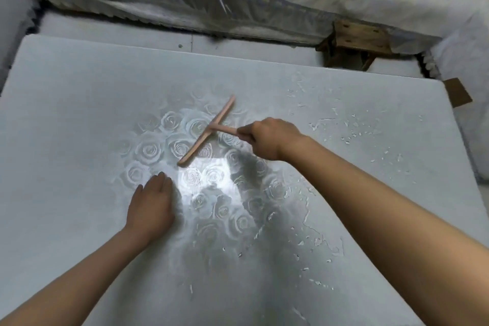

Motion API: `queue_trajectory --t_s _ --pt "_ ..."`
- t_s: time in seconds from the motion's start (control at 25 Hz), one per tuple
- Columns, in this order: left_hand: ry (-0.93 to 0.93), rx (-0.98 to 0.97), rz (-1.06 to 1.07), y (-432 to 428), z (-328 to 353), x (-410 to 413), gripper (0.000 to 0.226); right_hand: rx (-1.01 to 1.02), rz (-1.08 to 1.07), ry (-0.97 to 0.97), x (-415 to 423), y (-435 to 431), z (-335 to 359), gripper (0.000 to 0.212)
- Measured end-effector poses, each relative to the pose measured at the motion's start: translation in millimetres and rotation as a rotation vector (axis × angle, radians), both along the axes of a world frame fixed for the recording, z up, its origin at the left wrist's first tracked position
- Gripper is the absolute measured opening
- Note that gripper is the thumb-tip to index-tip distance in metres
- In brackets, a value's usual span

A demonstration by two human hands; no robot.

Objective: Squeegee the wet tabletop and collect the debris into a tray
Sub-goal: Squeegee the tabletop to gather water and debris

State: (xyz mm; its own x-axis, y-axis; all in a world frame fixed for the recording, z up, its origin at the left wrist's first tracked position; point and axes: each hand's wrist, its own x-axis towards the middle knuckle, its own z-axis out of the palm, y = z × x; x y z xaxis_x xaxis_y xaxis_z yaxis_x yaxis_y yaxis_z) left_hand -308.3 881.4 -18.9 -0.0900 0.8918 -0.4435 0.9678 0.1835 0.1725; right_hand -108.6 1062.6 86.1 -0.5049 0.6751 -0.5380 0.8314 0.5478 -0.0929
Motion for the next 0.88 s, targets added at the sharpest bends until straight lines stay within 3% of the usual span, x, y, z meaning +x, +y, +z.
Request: queue_trajectory --t_s 0.12,0.2,0.28,0.36,0.52,0.64,0.88 --pt "0.022 0.011 0.035 -27 5 23 0.039 -0.148 -0.021 0.027 69 -30 0 0.036" --pt "0.059 -0.066 0.116 -43 9 41 0.033 -0.198 -0.006 -0.055 105 -39 19 0.040" --pt "0.080 -0.113 0.199 -55 12 55 0.031 -0.132 0.093 -0.150 114 -45 40 0.060" --pt "0.096 -0.161 0.258 -67 15 62 0.032 -0.045 0.256 -0.103 101 -68 48 0.075" --pt "-0.008 -0.079 0.523 -96 17 66 0.047 -0.062 0.476 0.138 34 -137 26 0.050" --pt "-0.134 0.072 0.745 -107 11 65 0.045 -0.124 0.448 0.206 4 -166 -2 0.044" --pt "-0.178 0.204 0.748 -86 -14 107 0.042 -0.268 0.188 0.224 81 -152 -34 0.053"
